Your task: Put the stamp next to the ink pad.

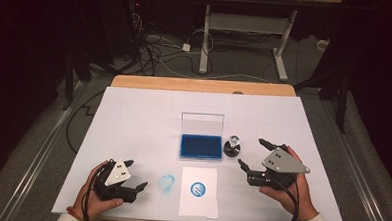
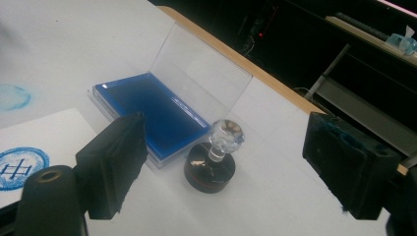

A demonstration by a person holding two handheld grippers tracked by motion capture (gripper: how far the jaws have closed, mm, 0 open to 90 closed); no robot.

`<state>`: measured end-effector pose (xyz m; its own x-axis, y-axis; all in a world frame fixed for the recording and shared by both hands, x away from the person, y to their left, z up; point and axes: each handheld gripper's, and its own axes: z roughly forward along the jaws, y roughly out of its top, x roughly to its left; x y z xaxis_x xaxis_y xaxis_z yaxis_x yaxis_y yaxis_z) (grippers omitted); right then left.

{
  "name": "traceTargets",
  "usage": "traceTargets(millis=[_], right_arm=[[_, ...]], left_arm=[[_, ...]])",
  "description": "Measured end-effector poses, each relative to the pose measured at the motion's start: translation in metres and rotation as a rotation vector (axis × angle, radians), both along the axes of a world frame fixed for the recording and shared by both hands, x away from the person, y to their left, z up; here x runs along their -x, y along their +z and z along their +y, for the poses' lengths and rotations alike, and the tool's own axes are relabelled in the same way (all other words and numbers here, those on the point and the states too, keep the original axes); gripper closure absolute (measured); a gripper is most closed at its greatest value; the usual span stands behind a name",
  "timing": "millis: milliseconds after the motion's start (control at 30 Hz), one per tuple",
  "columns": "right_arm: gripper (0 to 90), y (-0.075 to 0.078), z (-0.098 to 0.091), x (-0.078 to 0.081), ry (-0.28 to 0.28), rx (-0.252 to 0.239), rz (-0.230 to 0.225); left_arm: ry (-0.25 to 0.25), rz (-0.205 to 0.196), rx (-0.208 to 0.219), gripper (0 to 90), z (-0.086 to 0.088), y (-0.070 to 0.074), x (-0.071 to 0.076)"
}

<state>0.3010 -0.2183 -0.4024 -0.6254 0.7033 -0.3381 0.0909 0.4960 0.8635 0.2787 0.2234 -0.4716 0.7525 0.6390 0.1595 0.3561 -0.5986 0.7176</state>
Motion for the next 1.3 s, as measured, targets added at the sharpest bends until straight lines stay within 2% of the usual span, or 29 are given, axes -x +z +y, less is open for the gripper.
traceTargets(millis=[200,367,433,600,700,767,967,1033,1300], right_arm=[[17.6,-0.007,-0.004,0.007,0.006,-0.003,-0.032],[17.6,-0.014,-0.009,0.011,0.012,-0.008,-0.025],[17.6,-0.016,-0.013,0.012,0.020,-0.026,-0.022],[17.5,-0.025,-0.021,0.016,0.010,-0.017,-0.015],[17.5,-0.029,-0.027,0.018,-0.005,-0.024,-0.009],[17.6,-0.033,-0.031,0.019,-0.019,-0.008,-0.005],[17.2,-0.043,-0.045,0.023,-0.046,-0.008,0.030],[17.3,-0.046,-0.049,0.025,-0.062,0.003,0.024],[17.1,-0.058,-0.064,0.034,-0.109,-0.010,0.047]], left_arm=[[-0.003,0.002,0.003,17.3,0.000,0.000,0.000],[-0.005,0.001,0.003,17.2,0.000,0.000,0.000],[-0.004,0.001,0.004,17.2,0.000,0.000,0.000],[-0.005,-0.001,0.008,17.3,-0.001,0.001,0.000],[-0.004,-0.004,0.013,17.2,-0.001,0.001,0.000],[-0.002,-0.007,0.017,17.2,-0.001,0.002,0.000],[-0.005,-0.010,0.018,17.3,-0.001,0.003,0.000],[-0.004,-0.012,0.021,17.2,-0.001,0.003,0.000],[0.000,-0.022,0.026,17.2,-0.001,0.004,0.001]])
